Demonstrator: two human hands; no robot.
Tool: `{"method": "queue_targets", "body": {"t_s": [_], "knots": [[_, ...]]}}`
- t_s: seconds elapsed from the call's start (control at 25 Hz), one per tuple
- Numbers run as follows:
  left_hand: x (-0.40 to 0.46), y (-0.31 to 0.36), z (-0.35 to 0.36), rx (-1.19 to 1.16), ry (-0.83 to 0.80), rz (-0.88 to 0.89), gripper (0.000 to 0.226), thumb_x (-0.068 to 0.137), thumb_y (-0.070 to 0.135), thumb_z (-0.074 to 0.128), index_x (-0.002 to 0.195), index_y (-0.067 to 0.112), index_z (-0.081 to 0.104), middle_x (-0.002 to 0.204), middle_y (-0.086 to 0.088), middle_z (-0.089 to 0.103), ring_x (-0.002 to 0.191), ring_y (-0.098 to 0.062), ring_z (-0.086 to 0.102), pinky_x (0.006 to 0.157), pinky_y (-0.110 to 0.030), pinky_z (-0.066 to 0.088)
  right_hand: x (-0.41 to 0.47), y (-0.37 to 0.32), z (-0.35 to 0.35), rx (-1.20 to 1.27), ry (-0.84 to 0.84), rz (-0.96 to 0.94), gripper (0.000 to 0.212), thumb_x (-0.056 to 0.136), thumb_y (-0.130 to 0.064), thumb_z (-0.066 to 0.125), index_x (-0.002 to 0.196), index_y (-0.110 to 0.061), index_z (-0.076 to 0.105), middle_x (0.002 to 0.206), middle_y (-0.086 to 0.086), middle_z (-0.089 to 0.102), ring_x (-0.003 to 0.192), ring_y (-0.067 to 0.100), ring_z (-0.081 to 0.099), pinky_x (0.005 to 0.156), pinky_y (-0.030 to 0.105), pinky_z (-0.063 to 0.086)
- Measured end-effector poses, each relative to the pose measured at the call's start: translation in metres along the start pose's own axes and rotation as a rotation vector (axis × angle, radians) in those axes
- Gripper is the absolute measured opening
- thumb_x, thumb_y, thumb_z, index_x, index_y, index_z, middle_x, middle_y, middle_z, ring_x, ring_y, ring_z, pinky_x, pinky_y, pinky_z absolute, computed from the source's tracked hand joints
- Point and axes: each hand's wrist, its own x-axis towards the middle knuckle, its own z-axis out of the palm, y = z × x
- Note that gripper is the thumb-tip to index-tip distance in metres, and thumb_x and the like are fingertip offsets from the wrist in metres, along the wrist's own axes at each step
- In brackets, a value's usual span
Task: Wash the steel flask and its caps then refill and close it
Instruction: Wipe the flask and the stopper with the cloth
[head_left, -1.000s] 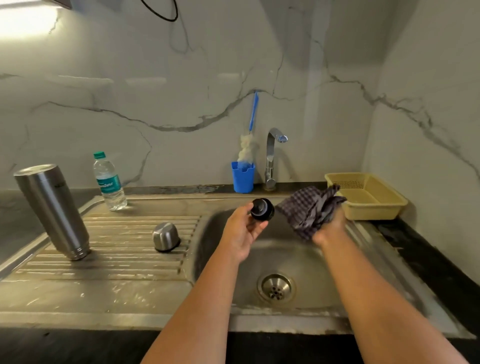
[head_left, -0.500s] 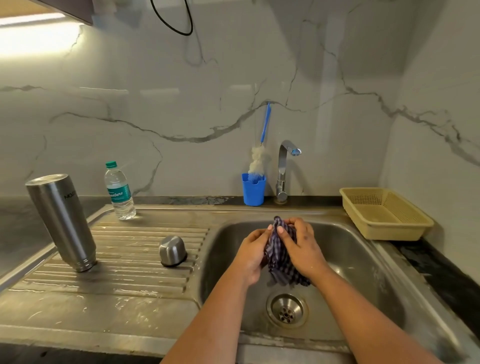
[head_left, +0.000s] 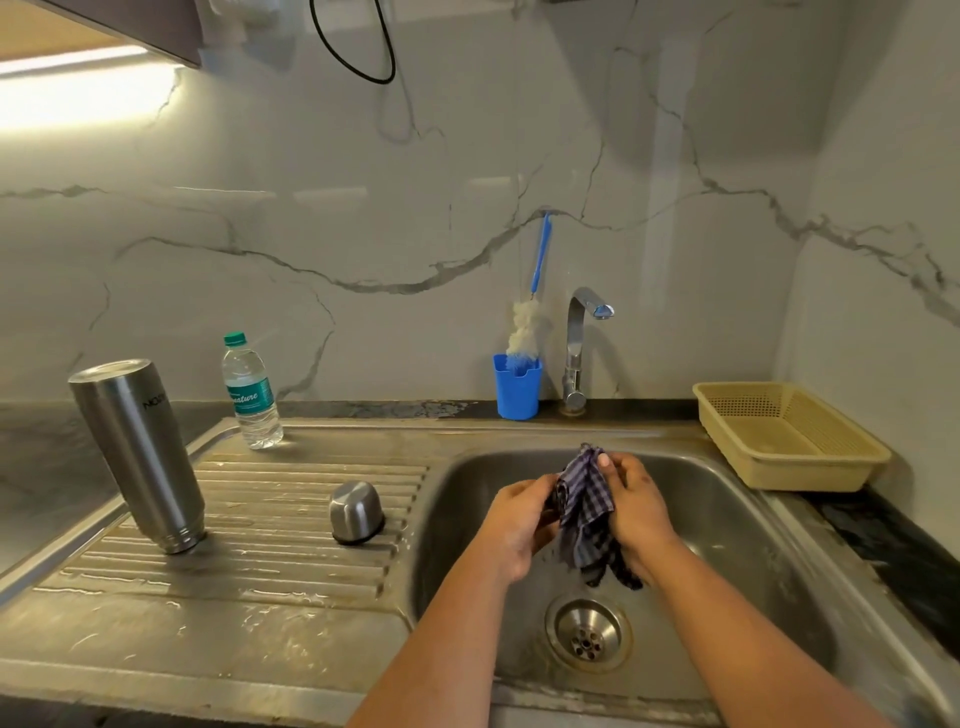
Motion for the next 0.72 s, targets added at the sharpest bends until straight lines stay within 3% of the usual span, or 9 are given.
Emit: {"method": "queue_targets", "body": {"t_s": [0.08,0.16,0.32,0.48,0.56,0.6,0.68,0.72], "knots": [[0.002,-0.003,-0.002,-0.003,0.010,-0.011,0.020,0.094,0.014,0.065,0.110,0.002,0.067,0.088,-0.008,0.072,0.077,-0.013,0.068,0.068,-0.026,0.055,-0.002,0.000,0.001,-0.264,-0.017,-0.010,0.041,0.101,-0.048,0.029,0.130,-0.029,0.050,0.127,0.006,0.052,0.122,0.026,0.045,0.106,0.045,0.039],[0.005,-0.004,-0.005,-0.067,0.031,-0.013,0.024,0.091,0.012,0.068,0.112,0.000,0.066,0.087,-0.009,0.073,0.076,-0.014,0.070,0.067,-0.027,0.057,-0.008,-0.007,-0.001,-0.418,-0.119,-0.075,0.045,0.101,-0.048,0.030,0.141,-0.032,0.042,0.133,0.005,0.039,0.127,0.025,0.037,0.106,0.039,0.033],[0.004,-0.002,-0.013,-0.199,-0.016,-0.071,0.024,0.092,0.024,0.068,0.100,0.002,0.073,0.091,-0.013,0.074,0.083,-0.019,0.070,0.074,-0.028,0.059,-0.012,-0.014,-0.011,-0.306,-0.403,-0.225,0.048,0.095,-0.041,0.053,0.141,-0.046,0.038,0.128,-0.005,0.033,0.120,0.010,0.039,0.100,0.025,0.036],[0.001,0.000,-0.015,-0.103,-0.005,-0.068,0.028,0.091,0.032,0.069,0.100,0.006,0.075,0.094,-0.012,0.076,0.091,-0.022,0.070,0.083,-0.033,0.057,-0.008,-0.009,-0.020,-0.410,-0.387,-0.420,0.056,0.085,-0.042,0.067,0.135,-0.051,0.043,0.120,-0.014,0.037,0.111,-0.005,0.039,0.086,0.005,0.031],[0.001,-0.002,-0.012,-0.019,0.000,0.014,0.023,0.090,0.031,0.070,0.094,0.009,0.076,0.091,-0.009,0.077,0.088,-0.019,0.071,0.083,-0.031,0.057,-0.007,-0.001,-0.014,-0.313,-0.280,-0.336,0.050,0.085,-0.047,0.066,0.132,-0.046,0.049,0.121,-0.013,0.045,0.109,0.000,0.046,0.088,0.012,0.038],[0.001,-0.003,-0.011,0.035,-0.001,0.075,0.018,0.090,0.028,0.070,0.093,0.011,0.076,0.088,-0.007,0.077,0.087,-0.016,0.070,0.082,-0.029,0.056,-0.006,0.001,-0.010,-0.175,-0.245,-0.204,0.049,0.084,-0.051,0.065,0.130,-0.042,0.053,0.122,-0.009,0.052,0.109,0.007,0.052,0.091,0.022,0.045],[0.002,-0.005,-0.010,0.156,-0.017,0.211,0.014,0.091,0.023,0.070,0.098,0.011,0.074,0.091,-0.005,0.077,0.089,-0.015,0.071,0.081,-0.026,0.055,-0.002,0.001,-0.010,0.160,-0.302,0.075,0.048,0.084,-0.047,0.066,0.126,-0.027,0.059,0.115,0.005,0.068,0.106,0.022,0.064,0.093,0.040,0.053],[0.004,-0.005,-0.011,0.211,-0.029,0.266,0.016,0.092,0.021,0.069,0.103,0.010,0.073,0.095,-0.007,0.077,0.092,-0.017,0.072,0.082,-0.027,0.056,-0.001,-0.002,-0.013,0.291,-0.348,0.156,0.043,0.085,-0.040,0.066,0.123,-0.021,0.061,0.110,0.009,0.071,0.103,0.026,0.067,0.093,0.043,0.053]]}}
